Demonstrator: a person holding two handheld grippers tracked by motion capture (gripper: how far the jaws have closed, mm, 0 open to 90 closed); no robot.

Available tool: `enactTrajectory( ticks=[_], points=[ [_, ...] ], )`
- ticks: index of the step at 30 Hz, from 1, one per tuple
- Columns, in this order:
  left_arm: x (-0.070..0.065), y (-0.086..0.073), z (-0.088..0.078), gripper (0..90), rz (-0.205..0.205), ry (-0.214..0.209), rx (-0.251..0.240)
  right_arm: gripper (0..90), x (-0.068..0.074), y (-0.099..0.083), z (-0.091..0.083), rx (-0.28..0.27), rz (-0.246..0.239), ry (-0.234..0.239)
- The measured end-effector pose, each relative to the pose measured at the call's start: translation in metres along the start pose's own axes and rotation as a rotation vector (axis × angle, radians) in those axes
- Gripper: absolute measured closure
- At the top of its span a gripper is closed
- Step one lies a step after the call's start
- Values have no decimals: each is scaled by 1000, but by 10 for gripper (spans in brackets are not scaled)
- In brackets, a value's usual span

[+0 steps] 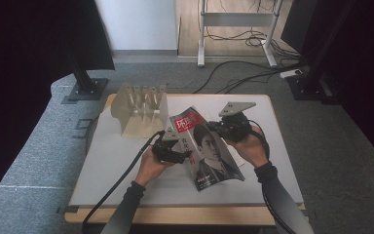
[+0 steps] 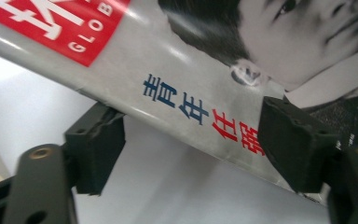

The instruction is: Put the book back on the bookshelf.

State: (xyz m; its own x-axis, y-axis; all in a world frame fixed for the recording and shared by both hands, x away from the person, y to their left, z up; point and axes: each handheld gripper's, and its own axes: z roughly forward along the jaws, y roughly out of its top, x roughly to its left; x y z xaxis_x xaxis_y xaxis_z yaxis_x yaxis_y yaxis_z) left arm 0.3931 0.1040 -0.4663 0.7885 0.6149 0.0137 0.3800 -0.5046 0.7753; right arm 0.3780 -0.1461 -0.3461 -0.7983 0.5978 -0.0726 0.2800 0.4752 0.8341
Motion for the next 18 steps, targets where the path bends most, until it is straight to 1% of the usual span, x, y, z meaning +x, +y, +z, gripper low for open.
enactTrajectory(
  ticks=[1,3,4,7,10,15,18],
  points=[
    [0,1,-1,316,9,15,-1,867,0,0,0,-2,2,-1],
    [0,2,-1,378,6,33,-5,868,0,0,0,-3,1,-3],
    [1,2,-1,399,4,33,-4,868,0,0,-1,-2,1,-4],
    [2,4,-3,465,-21,35,-20,867,0,0,-1,-9,2,-3],
    [3,6,-7,548,-37,21,-34,867,0,1,-1,-8,-5,-4],
    [4,10,-10,610,-57,5,-27,867,0,2,-2,-16,-8,-6],
    [5,13,-13,661,-84,-4,-37,867,0,2,-3,-20,-7,-11]
  ],
)
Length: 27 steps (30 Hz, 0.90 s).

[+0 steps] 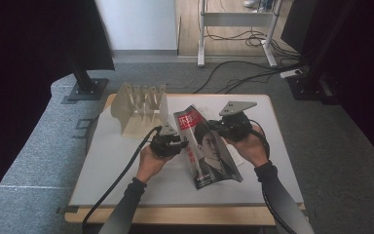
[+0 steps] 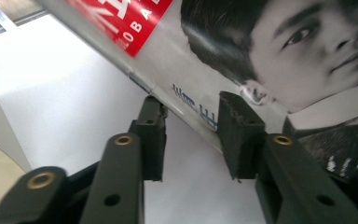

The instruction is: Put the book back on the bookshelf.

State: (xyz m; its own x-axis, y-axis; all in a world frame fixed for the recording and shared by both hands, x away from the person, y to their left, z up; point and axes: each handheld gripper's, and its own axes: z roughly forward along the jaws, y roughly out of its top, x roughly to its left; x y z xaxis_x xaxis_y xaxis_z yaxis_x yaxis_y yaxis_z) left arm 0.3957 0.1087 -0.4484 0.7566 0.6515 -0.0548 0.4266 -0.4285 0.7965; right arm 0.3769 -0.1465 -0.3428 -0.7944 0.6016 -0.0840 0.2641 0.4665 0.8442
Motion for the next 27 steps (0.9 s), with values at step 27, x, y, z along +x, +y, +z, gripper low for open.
enactTrajectory(
  ticks=[27],
  points=[
    [-13,14,-56,841,110,58,-126,865,-13,-26,-5,-44,35,-95]
  ],
)
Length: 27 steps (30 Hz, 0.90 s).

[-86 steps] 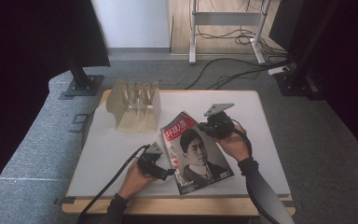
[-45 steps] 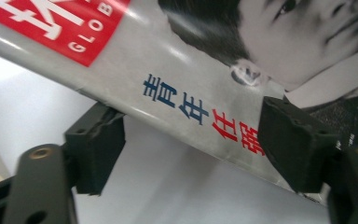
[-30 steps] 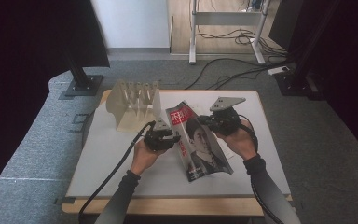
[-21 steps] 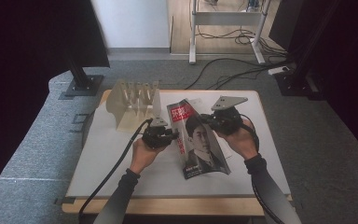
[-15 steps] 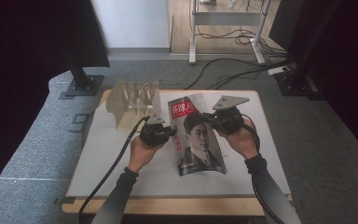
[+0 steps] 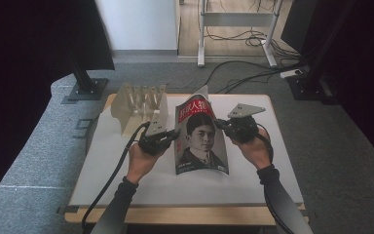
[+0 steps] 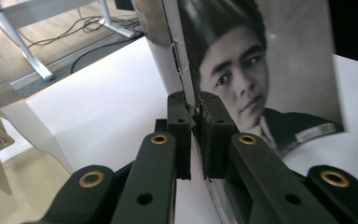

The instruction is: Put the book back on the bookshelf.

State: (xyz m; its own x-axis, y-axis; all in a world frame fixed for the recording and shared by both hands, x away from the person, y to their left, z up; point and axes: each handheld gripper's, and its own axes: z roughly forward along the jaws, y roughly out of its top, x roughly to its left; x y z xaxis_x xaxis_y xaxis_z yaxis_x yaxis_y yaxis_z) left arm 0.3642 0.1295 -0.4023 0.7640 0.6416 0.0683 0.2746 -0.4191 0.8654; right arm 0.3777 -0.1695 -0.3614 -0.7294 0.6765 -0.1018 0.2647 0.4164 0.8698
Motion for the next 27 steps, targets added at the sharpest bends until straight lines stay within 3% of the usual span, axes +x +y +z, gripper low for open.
enactTrajectory(
  ticks=[5,8,10,12,13,14,16,20,22,24,25,27],
  points=[
    [-13,-1,-12,838,34,-11,5,865,-1,-13,-17,-30,10,18],
    [-25,-2,-20,824,77,-35,10,865,2,-24,-30,-50,8,24],
    [-26,5,-21,736,107,-32,9,866,4,-31,-39,-69,7,32],
    [-21,15,-16,618,93,-19,3,866,5,-37,-45,-85,12,47],
    [-16,23,-11,607,85,-27,11,866,5,-39,-48,-91,14,53],
    [-14,26,-8,612,86,-22,12,866,5,-41,-49,-93,14,56],
    [-11,33,-2,703,93,3,30,866,5,-43,-50,-95,10,56],
    [-13,35,-3,819,91,-3,32,866,3,-41,-47,-91,6,53],
    [-14,36,-3,805,111,-4,22,865,3,-41,-46,-88,6,46],
    [-12,40,-1,685,94,-20,19,865,3,-41,-47,-88,6,50],
    [-11,42,1,669,89,-20,29,865,3,-41,-47,-88,5,51],
    [-10,45,6,715,100,8,63,865,4,-41,-48,-88,2,54]
  ],
)
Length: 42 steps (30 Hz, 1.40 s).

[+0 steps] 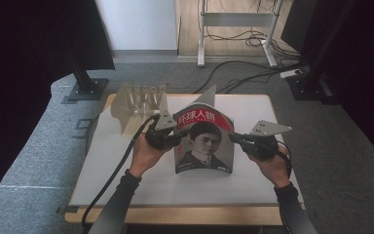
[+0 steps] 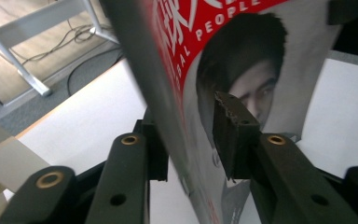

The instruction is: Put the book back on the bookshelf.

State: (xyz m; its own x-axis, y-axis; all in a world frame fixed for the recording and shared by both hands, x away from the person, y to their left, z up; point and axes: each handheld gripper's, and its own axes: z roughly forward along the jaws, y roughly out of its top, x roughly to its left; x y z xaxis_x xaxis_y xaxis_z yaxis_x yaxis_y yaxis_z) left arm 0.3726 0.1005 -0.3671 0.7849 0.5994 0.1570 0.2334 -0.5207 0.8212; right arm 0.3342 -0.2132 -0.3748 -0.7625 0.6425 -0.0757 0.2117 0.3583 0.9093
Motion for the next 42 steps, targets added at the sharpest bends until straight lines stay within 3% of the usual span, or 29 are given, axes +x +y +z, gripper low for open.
enactTrajectory(
  ticks=[1,6,11,19,25,33,42],
  points=[
    [1,1,1,761,5,6,5,865,0,0,0,0,-1,0],
    [8,2,-4,858,-41,-90,5,856,-4,-1,1,6,4,-7],
    [11,4,-13,870,-47,-92,-40,791,-11,-11,-1,18,33,-37],
    [18,2,-25,871,-55,-101,-2,634,-19,-34,4,52,79,-44],
    [30,-3,-37,871,-105,-97,14,496,-17,-51,12,103,96,-32],
    [41,-8,-55,871,-128,-69,26,401,-17,-79,23,166,139,-15],
    [57,-15,-73,871,-175,-87,29,284,-18,-108,33,220,176,-19]
  ],
)
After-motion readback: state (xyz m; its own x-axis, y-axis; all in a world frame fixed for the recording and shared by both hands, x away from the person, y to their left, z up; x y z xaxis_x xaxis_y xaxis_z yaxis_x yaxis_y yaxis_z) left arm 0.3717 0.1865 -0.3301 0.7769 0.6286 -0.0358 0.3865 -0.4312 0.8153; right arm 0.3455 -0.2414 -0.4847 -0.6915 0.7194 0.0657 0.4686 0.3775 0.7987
